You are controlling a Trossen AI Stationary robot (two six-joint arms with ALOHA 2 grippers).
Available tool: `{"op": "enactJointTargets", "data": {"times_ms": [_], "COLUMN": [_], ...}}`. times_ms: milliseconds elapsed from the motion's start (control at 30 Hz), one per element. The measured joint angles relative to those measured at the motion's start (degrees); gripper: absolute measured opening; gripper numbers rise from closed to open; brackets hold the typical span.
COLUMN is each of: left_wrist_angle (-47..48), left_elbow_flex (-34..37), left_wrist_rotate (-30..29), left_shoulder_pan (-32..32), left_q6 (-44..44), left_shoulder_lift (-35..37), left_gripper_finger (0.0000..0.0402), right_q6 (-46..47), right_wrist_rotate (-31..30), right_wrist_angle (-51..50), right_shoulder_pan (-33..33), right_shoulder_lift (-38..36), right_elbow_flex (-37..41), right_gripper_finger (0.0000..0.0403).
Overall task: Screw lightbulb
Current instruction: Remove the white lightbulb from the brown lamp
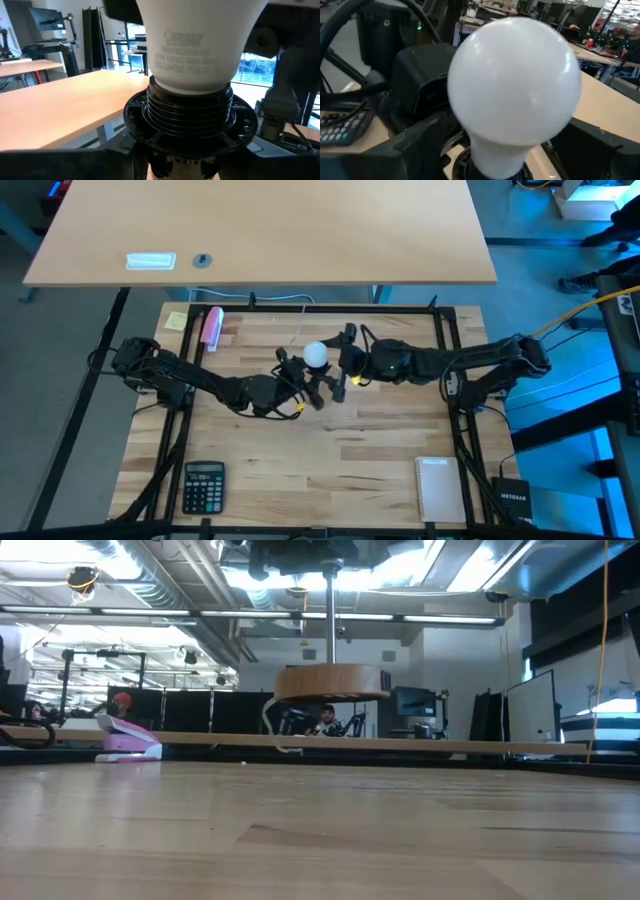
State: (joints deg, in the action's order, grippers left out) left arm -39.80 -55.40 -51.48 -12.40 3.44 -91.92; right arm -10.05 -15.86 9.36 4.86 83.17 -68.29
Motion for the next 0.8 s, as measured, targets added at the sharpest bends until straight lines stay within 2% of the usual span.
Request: {"op": "enactJointTargets", "data": {"times_ms": [133, 233, 333, 467, 500, 667, 800], "left_wrist_angle": [-0.04, -0.10, -0.06, -0.30, -0.33, -0.35, -0.02], "left_elbow_flex": [0.00, 0.00, 0.00, 0.00, 0.00, 0.00, 0.00], "left_wrist_rotate": [0.00, 0.00, 0.02, 0.16, 0.81, 3.35, 10.25], "left_shoulder_pan": [0.00, 0.00, 0.00, -0.02, -0.02, -0.51, -1.52], "left_q6": [-0.30, -0.40, -0.40, -1.58, -1.58, -1.27, 1.33], "left_shoulder_lift": [0.00, 0.00, -0.01, -0.02, -0.02, -0.02, 0.45], "left_gripper_finger": [0.0153, 0.0153, 0.0153, 0.0153, 0.0153, 0.0153, 0.0153], "right_q6": [-0.37, -0.37, -0.35, -0.05, -0.28, -0.89, -0.79], "right_wrist_rotate": [-0.10, -0.06, 1.62, 2.41, 2.41, 4.80, 12.32], "right_wrist_angle": [-0.38, -0.29, -1.15, -1.99, -2.37, -3.22, -5.36], "right_shoulder_pan": [0.00, 0.00, 0.00, -0.03, -0.02, -0.02, -0.02], "right_shoulder_lift": [-0.69, -0.85, -0.83, -0.83, -0.83, -1.07, -2.47], "right_elbow_flex": [0.02, 0.02, 0.02, 0.02, 0.02, 0.02, 0.02], "right_gripper_finger": [0.0332, 0.0308, 0.0257, 0.0169, 0.0160, 0.0159, 0.0159]}}
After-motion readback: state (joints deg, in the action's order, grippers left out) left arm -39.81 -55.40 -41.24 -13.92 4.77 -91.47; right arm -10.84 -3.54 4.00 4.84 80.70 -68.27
